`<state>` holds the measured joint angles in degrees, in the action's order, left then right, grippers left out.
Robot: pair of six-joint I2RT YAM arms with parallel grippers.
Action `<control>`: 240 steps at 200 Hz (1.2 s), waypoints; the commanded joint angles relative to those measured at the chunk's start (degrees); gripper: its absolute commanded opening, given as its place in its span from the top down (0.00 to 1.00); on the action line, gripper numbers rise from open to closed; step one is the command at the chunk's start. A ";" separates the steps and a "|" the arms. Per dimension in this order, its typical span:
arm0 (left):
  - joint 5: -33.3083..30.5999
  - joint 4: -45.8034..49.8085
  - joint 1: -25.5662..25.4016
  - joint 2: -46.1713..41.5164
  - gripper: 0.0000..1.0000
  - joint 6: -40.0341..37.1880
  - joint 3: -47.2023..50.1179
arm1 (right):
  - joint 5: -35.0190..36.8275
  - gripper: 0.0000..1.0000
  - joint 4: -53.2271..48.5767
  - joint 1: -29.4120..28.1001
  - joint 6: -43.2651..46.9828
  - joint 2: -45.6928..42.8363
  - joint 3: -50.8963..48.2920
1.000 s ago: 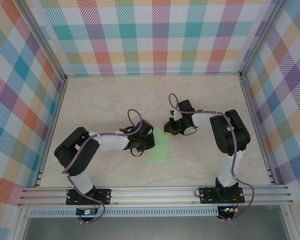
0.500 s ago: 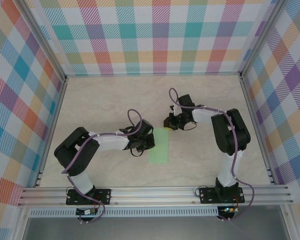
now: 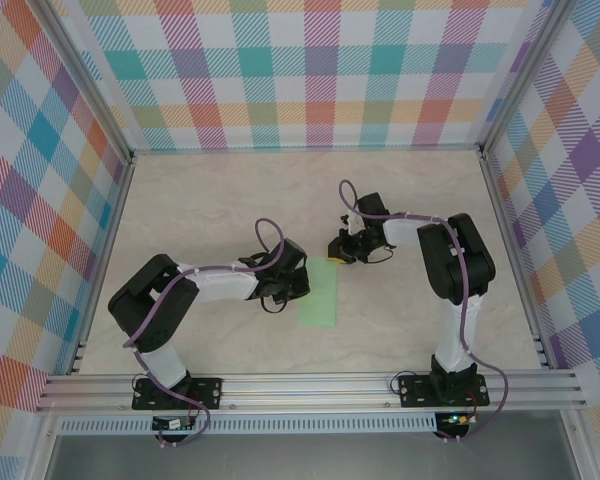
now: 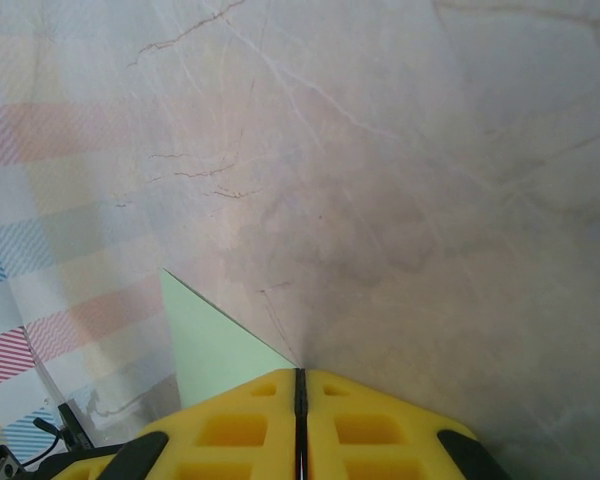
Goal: Fold a paper plane with a square sheet of paper (pick it up from the middle)
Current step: Fold the square sheet of paper in half at the center of the table.
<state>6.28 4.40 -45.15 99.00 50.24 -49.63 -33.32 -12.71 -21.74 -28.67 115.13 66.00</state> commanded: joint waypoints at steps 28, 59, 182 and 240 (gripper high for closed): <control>-3.12 9.03 -0.70 0.95 1.00 -0.85 2.74 | 0.94 0.90 -4.58 -0.06 0.58 -4.96 1.40; -3.21 9.21 -0.71 0.73 1.00 -0.89 2.71 | -0.15 0.90 -4.14 -0.06 0.12 -4.96 0.96; -3.12 9.29 -0.73 0.75 1.00 -0.87 2.85 | 0.15 0.90 -5.78 0.38 -5.83 -1.43 0.73; -3.07 8.76 -0.72 0.57 1.00 -0.59 2.96 | -4.26 0.84 -4.68 0.17 -3.67 -14.71 -2.58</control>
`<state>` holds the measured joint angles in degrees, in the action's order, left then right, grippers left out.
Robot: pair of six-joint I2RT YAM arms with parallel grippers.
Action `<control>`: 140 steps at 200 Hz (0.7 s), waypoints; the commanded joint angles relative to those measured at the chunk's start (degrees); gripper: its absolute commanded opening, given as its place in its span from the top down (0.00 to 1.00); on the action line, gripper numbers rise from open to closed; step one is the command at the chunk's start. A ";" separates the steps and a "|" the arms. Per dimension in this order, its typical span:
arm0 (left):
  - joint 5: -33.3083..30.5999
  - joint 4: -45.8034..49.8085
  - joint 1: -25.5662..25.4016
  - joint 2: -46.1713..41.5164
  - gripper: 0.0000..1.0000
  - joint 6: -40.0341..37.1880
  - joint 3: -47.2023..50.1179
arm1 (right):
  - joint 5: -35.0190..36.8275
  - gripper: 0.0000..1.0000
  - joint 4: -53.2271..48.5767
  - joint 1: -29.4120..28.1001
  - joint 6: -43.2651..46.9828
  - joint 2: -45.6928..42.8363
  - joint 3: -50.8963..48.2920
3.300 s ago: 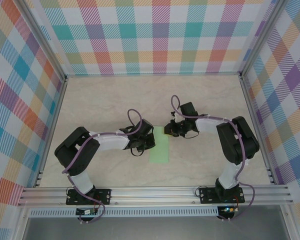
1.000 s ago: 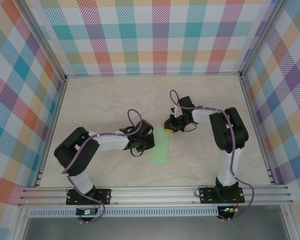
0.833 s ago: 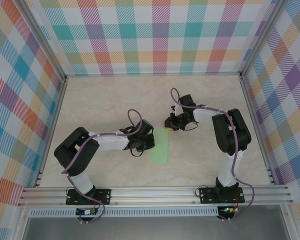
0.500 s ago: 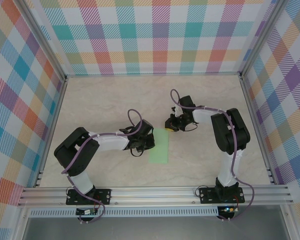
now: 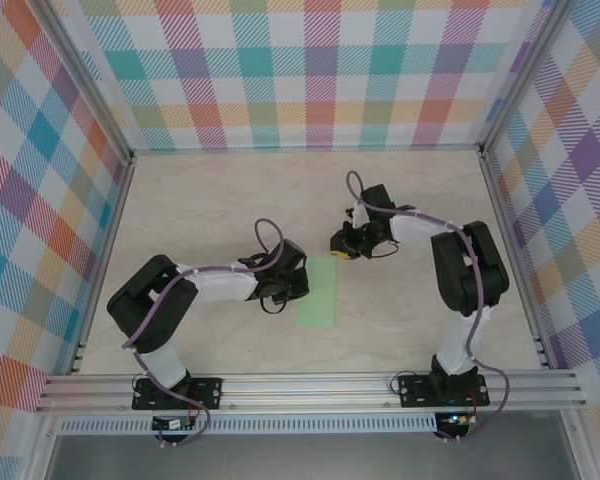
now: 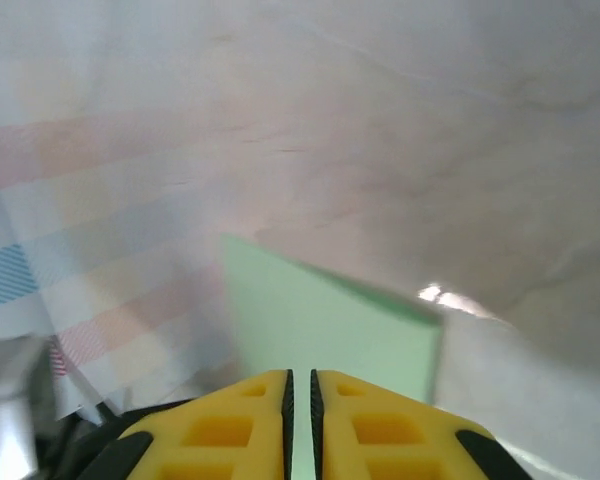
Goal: Fold a paper plane with a square sheet of paper (pick it up from the middle)
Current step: Fold the square sheet of paper in half at the center of the table.
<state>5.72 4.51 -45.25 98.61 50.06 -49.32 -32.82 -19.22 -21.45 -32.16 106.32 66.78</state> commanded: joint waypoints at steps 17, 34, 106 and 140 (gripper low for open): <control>-2.55 8.58 -0.59 0.58 1.00 -0.31 2.70 | -5.14 0.83 6.64 -1.60 -3.20 -8.99 -9.78; -2.55 8.84 -0.61 0.16 1.00 -0.45 2.48 | -3.15 0.85 9.77 -4.17 -5.75 -12.21 -16.08; -1.98 8.93 -0.56 0.16 1.00 -0.89 1.54 | -0.76 0.86 19.72 -14.76 -13.37 -20.24 -32.74; -1.46 8.84 -0.58 0.78 1.00 -1.02 1.06 | 0.94 0.87 16.21 -16.88 -11.42 -16.69 -31.64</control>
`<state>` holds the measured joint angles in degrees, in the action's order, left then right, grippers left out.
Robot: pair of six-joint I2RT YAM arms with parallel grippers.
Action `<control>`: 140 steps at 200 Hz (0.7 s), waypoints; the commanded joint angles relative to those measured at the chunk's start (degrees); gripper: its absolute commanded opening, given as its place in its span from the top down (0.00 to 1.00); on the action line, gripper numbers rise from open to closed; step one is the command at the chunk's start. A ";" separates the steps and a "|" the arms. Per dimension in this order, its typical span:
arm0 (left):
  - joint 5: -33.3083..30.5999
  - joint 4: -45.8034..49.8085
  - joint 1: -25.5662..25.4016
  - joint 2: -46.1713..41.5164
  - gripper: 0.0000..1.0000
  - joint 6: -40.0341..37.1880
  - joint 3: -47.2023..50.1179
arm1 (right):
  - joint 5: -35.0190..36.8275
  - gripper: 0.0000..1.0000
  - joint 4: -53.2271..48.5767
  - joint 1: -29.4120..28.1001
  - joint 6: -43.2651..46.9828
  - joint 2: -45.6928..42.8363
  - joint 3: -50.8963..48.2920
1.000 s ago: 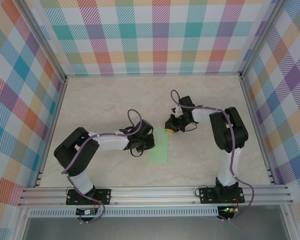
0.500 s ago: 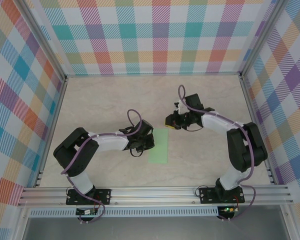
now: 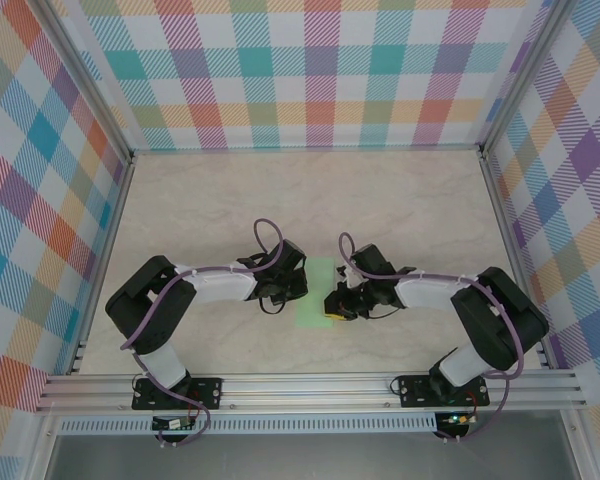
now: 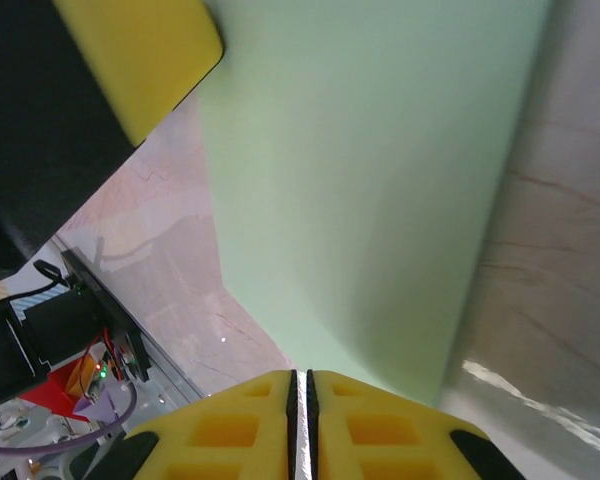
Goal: Fold a paper plane with a square sheet of paper (pick it up from the middle)
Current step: Fold the square sheet of paper in half at the center of the table.
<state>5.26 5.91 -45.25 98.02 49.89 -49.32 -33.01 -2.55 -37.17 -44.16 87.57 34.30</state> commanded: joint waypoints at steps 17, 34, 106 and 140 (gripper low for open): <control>-1.04 7.51 -0.57 1.30 1.00 -0.76 1.16 | 3.26 0.87 -0.10 -1.50 0.84 2.34 -1.16; -1.08 7.84 -0.58 1.13 1.00 -0.98 1.07 | 3.57 0.87 0.66 -1.50 0.84 2.59 -3.32; -0.02 8.48 -0.57 -2.96 1.00 -1.08 -0.47 | 12.48 0.78 -11.71 -1.50 3.38 -5.80 1.00; -2.05 12.80 -0.48 -10.56 0.78 -1.46 -1.41 | 22.20 0.70 -20.48 -1.24 1.70 -8.03 6.51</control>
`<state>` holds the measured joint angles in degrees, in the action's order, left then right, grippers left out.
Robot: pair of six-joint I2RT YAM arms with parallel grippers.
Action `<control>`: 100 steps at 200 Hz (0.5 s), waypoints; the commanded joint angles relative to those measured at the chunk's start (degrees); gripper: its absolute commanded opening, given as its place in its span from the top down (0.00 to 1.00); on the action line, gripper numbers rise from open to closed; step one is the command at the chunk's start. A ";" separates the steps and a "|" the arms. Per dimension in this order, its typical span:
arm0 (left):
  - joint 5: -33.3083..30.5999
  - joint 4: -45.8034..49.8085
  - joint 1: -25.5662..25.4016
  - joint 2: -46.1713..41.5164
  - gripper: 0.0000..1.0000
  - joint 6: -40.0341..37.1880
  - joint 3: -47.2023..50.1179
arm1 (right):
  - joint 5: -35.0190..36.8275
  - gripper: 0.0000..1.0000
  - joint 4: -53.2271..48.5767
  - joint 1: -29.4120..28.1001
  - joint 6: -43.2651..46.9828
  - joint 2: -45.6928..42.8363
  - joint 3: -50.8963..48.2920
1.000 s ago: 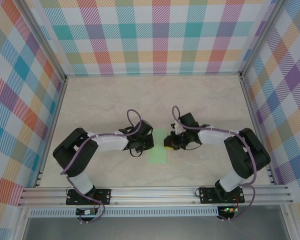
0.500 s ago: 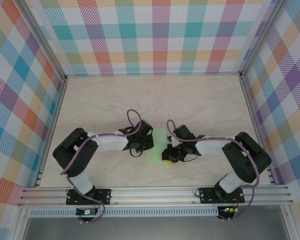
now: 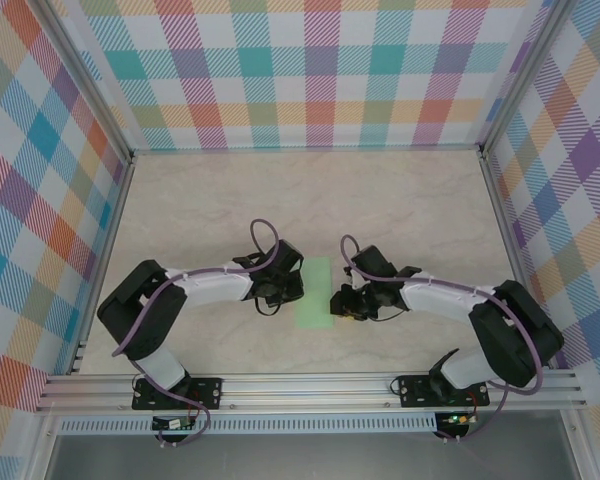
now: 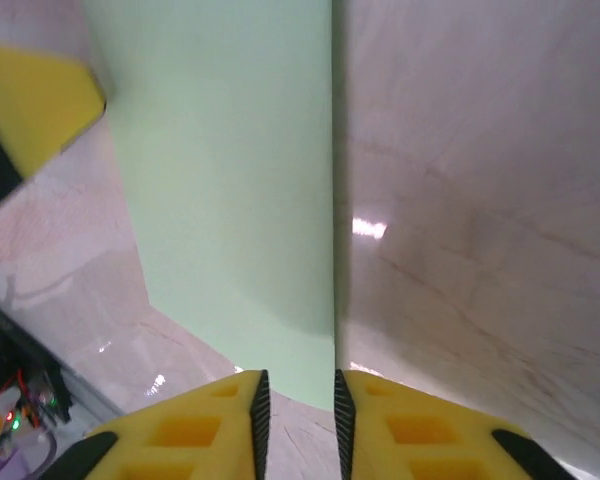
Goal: Fold a paper plane with a square sheet of paper (pick it up from the middle)
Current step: Fold the square sheet of paper in half at the center of the table.
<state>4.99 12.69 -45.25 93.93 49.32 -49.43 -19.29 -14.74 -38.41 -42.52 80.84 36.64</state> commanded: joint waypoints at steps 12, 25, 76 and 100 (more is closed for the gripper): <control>-2.22 7.02 0.15 -9.07 0.70 -0.63 -0.44 | 9.00 0.66 -9.47 0.09 -0.73 -0.55 5.86; -1.26 6.38 1.50 -11.20 0.64 -0.21 1.42 | 8.39 0.66 -9.83 0.09 -1.11 0.94 7.75; 10.40 -6.84 6.65 -13.10 0.54 3.50 9.08 | 3.95 0.62 -7.35 0.09 -2.54 8.14 12.11; 11.51 -7.42 6.93 -12.14 0.54 3.52 9.00 | 2.87 0.62 -6.31 0.09 -2.48 10.01 13.04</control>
<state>12.51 9.50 -38.68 81.23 51.83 -40.62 -14.22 -21.06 -38.30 -44.25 89.43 47.53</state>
